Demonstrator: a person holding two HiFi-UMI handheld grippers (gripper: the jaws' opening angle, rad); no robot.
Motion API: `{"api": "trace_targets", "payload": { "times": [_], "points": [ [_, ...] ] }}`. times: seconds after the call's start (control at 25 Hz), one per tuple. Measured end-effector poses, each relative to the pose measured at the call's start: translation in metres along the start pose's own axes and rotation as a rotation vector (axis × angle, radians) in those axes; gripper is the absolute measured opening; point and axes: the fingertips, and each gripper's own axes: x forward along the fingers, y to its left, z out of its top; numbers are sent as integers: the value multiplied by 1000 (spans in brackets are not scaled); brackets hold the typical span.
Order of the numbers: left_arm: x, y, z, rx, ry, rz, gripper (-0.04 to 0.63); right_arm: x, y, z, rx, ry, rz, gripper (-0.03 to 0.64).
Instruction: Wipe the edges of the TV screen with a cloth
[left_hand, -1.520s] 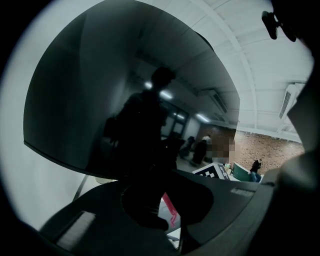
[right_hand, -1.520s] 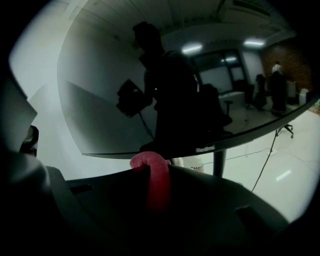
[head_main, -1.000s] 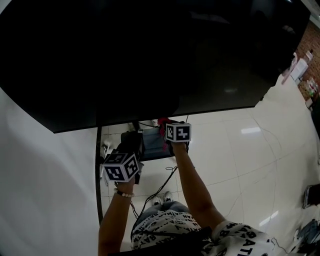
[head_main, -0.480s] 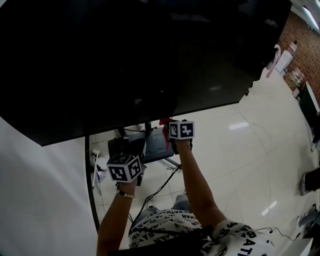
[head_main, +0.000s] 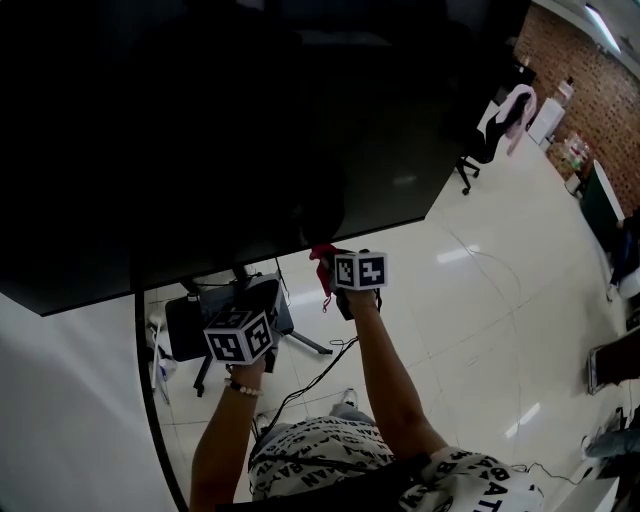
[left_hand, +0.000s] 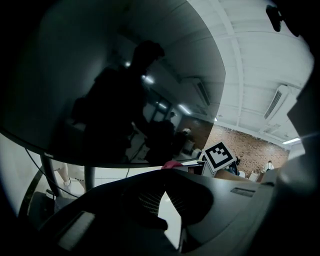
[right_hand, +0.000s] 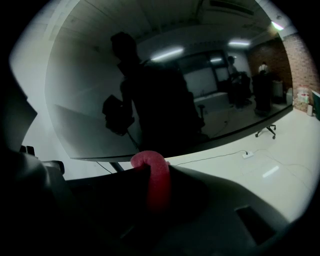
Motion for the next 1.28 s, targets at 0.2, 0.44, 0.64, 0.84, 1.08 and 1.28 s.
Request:
{"api": "trace_targets", "payload": {
  "times": [0.2,0.44,0.64,0.84,1.08,1.28],
  "points": [
    [49,-39,-16,-4,9,-5,2,-21,-66,7,-15,1,-32,67],
    [91,-87,-22,7,6,-20,2,-54,-149,22,6,-24,-89,67],
    [120,-120,-28,-4,11,-22,2,-76,-208,39,26,-44,-114,67],
    [129,-145,-39,-15,26,-32,2,-93,-238,40,20,-43,-138,67],
    [133,-144,-40,-30,23,-11,2,-107,-271,48,-2,-47,-198,67],
    [134,-148,-39,-36,6,-1,2,-122,-278,70,-187,-45,-296,67]
  ]
}}
